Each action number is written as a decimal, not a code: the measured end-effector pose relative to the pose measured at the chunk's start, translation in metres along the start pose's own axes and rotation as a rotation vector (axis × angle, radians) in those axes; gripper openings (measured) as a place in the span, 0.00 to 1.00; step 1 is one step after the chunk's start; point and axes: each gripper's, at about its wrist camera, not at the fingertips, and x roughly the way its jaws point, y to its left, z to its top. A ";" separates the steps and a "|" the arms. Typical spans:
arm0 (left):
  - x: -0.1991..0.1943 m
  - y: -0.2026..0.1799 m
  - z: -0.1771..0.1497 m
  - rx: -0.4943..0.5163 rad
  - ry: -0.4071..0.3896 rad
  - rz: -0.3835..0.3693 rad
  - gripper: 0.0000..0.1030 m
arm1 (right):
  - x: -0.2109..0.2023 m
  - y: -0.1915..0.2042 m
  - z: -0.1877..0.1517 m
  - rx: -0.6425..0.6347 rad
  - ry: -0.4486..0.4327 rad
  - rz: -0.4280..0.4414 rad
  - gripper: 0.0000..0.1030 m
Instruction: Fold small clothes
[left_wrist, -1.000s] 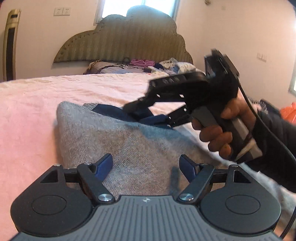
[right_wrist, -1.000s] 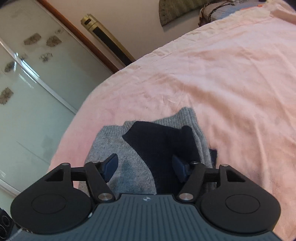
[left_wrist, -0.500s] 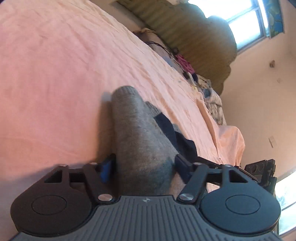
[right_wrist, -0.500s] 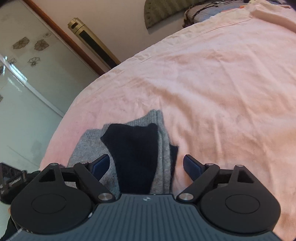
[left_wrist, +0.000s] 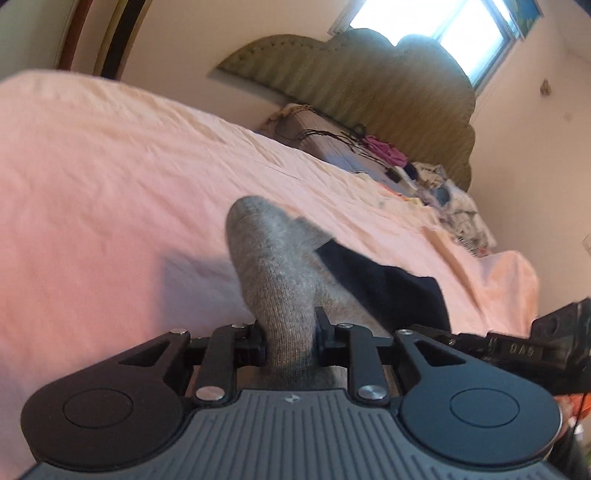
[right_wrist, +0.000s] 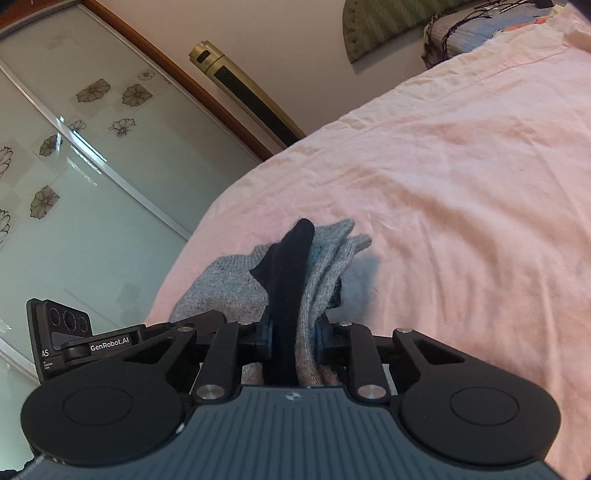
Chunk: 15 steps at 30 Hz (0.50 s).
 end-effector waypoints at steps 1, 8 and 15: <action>0.004 0.008 0.000 -0.023 0.023 0.035 0.23 | 0.008 -0.004 0.003 0.028 0.000 -0.008 0.25; -0.053 0.038 -0.062 -0.240 -0.011 -0.128 0.77 | -0.006 -0.016 -0.026 0.018 0.055 -0.122 0.72; -0.034 0.023 -0.094 -0.247 0.082 -0.118 0.44 | -0.030 -0.014 -0.063 0.021 0.133 -0.053 0.68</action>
